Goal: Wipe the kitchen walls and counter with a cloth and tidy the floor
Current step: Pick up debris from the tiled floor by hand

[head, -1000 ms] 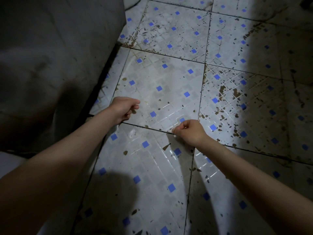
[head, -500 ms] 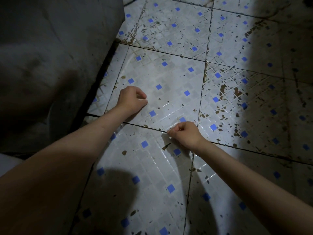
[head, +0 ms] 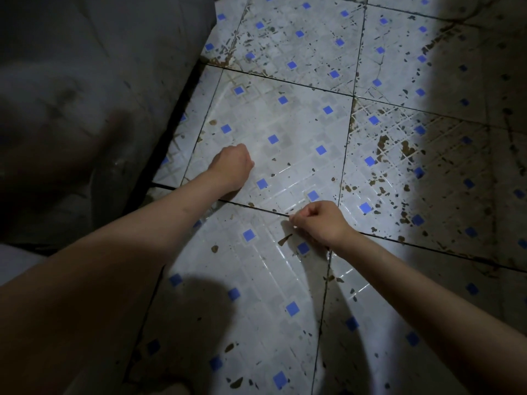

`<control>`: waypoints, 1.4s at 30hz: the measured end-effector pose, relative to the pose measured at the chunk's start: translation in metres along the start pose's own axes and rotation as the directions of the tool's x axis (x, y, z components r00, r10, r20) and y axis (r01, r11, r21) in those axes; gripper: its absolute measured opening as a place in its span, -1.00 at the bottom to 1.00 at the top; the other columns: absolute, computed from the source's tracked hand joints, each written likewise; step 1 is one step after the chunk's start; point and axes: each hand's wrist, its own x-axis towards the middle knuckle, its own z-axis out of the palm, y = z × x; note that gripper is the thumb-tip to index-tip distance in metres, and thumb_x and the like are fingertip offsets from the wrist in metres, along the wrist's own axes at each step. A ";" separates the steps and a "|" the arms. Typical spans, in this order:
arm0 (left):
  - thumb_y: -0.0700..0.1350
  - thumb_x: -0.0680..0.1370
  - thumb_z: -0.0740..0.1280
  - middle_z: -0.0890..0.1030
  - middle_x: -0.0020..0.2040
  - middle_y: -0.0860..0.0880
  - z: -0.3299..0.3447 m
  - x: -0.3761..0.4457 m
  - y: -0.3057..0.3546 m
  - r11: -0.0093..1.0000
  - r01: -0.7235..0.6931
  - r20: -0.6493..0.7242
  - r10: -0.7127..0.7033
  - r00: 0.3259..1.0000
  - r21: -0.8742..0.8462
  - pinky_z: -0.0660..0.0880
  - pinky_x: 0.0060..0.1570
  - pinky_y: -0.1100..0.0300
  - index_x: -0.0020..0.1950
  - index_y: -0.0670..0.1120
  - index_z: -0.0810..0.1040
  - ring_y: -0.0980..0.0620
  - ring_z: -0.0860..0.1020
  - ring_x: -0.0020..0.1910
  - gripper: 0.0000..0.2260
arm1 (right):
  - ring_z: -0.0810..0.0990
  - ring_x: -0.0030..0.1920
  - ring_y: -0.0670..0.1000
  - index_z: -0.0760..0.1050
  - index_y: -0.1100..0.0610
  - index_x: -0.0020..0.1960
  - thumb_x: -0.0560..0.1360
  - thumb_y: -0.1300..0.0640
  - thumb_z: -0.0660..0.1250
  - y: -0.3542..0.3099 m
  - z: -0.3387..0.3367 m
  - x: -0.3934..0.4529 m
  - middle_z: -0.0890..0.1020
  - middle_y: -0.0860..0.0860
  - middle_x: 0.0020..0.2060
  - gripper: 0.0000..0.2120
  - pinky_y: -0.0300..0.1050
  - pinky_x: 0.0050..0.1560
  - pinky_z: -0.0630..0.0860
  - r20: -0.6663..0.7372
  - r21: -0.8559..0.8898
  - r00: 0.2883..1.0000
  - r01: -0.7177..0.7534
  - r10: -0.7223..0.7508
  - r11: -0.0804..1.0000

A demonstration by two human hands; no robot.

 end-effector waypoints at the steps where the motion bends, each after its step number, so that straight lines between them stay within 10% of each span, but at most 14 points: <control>1: -0.08 0.62 0.15 0.55 0.11 -0.25 0.000 -0.005 0.001 1.000 0.016 0.000 -0.016 1.000 -0.025 0.36 -0.05 0.12 0.12 -0.26 0.44 -0.21 0.49 0.10 -0.75 | 0.52 -0.33 -0.09 0.56 0.27 -0.23 0.48 0.17 0.38 0.001 0.000 0.000 0.56 0.00 -0.37 -0.82 -0.20 -0.18 0.49 -0.003 0.000 1.000 -0.005 0.005 1.000; 5: -0.15 0.60 0.06 0.51 -0.19 -0.16 0.000 -0.021 -0.001 0.958 0.125 0.058 -0.114 0.992 -0.257 0.34 -0.16 0.14 -0.20 -0.21 0.43 -0.13 0.48 -0.13 -0.74 | 0.50 -0.37 -0.07 0.56 0.27 -0.24 0.47 0.17 0.39 0.005 0.000 -0.004 0.54 0.01 -0.40 -0.81 -0.18 -0.23 0.48 -0.001 0.000 1.000 -0.024 0.024 1.000; 8: -0.21 0.49 0.11 0.34 -0.43 -0.04 0.003 -0.028 -0.013 0.729 0.356 0.168 -0.321 0.932 -0.584 0.27 -0.33 0.16 -0.42 -0.11 0.29 -0.06 0.31 -0.41 -0.74 | 0.48 -0.38 -0.06 0.49 0.17 -0.34 0.47 0.14 0.39 0.009 -0.001 -0.007 0.52 0.01 -0.43 -0.77 -0.20 -0.25 0.44 0.000 -0.026 1.000 -0.027 0.027 0.999; 11: -0.19 0.48 0.09 0.23 -0.47 -0.01 0.002 -0.042 -0.026 0.470 0.448 0.242 -0.435 0.867 -0.761 0.13 -0.47 0.24 -0.41 -0.05 0.24 0.03 0.16 -0.53 -0.75 | 0.47 -0.40 -0.08 0.49 0.16 -0.35 0.47 0.15 0.39 0.012 -0.001 -0.012 0.52 0.01 -0.44 -0.76 -0.23 -0.29 0.40 0.002 -0.025 0.999 -0.034 0.034 0.999; 17: -0.22 0.57 0.07 0.33 -0.41 0.00 -0.008 -0.048 -0.035 0.280 0.464 0.364 -0.342 0.866 -0.840 0.14 -0.53 0.32 -0.25 -0.08 0.38 0.15 0.17 -0.64 -0.78 | 0.52 -0.33 -0.07 0.61 0.29 -0.18 0.48 0.14 0.37 0.015 -0.001 -0.017 0.62 0.09 -0.29 -0.80 -0.20 -0.23 0.43 0.017 -0.015 0.998 -0.058 0.059 0.998; 27: -0.26 0.54 0.03 0.22 -0.62 0.07 -0.002 -0.059 -0.033 0.265 0.528 0.401 -0.411 0.819 -0.807 0.08 -0.59 0.43 -0.30 -0.07 0.37 0.14 0.10 -0.70 -0.74 | 0.34 -0.70 -0.21 0.54 0.11 -0.28 0.53 0.34 0.17 -0.020 0.002 0.024 0.48 -0.08 -0.55 -0.71 -0.38 -0.65 0.24 -0.078 0.155 0.994 -0.066 0.079 0.986; 36: -0.23 0.51 0.29 0.34 -0.49 -0.01 0.000 -0.086 -0.038 0.383 0.433 0.262 -0.422 0.868 -0.816 0.15 -0.50 0.27 -0.23 -0.15 0.56 0.06 0.20 -0.56 -0.88 | 0.58 -0.26 -0.04 0.55 0.16 -0.30 0.39 0.20 0.47 -0.069 0.036 0.069 0.60 0.00 -0.35 -0.86 -0.12 -0.08 0.55 -0.079 -0.018 0.986 0.145 -0.146 0.989; 42: -0.10 0.52 0.32 0.43 -0.39 -0.02 -0.001 -0.086 -0.049 0.509 0.371 0.180 -0.385 0.905 -0.777 0.27 -0.45 0.24 -0.07 -0.11 0.59 0.05 0.34 -0.44 -0.90 | 0.52 -0.03 -0.04 0.57 0.15 -0.02 0.39 0.12 0.44 -0.087 0.055 0.077 0.61 0.01 -0.04 -0.80 -0.25 -0.13 0.31 -0.099 -0.270 0.939 0.294 -0.331 0.917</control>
